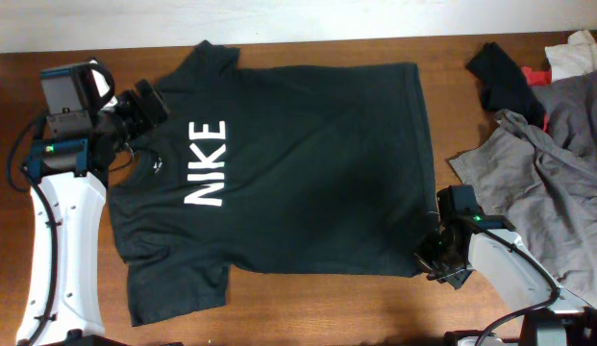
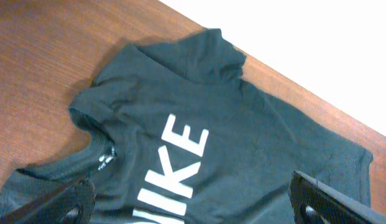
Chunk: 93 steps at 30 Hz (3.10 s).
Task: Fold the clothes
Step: 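Lower the left gripper to the shirt's lower left hem and grasp it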
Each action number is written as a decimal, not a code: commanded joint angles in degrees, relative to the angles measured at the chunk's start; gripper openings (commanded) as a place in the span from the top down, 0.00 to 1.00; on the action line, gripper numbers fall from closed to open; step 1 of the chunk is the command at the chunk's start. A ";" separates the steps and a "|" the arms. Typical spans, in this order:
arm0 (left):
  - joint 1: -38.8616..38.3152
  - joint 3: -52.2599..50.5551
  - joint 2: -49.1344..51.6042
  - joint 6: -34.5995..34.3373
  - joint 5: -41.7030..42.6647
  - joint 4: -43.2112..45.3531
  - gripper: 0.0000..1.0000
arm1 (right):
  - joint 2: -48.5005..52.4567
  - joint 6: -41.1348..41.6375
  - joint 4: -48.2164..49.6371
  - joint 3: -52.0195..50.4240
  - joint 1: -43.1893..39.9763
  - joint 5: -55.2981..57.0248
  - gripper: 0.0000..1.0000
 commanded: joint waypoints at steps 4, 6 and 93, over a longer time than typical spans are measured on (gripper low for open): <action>-0.09 0.83 0.07 0.52 -0.44 -1.73 0.01 | 0.28 0.24 -0.72 -0.79 0.26 0.90 0.85; -0.11 0.83 0.04 0.50 -0.20 -4.52 0.28 | 0.28 0.24 -0.72 -0.79 0.26 0.90 0.83; 20.90 -54.16 -15.19 -17.53 -18.29 -7.06 0.41 | 0.28 -1.29 -0.68 -0.79 0.26 0.92 0.78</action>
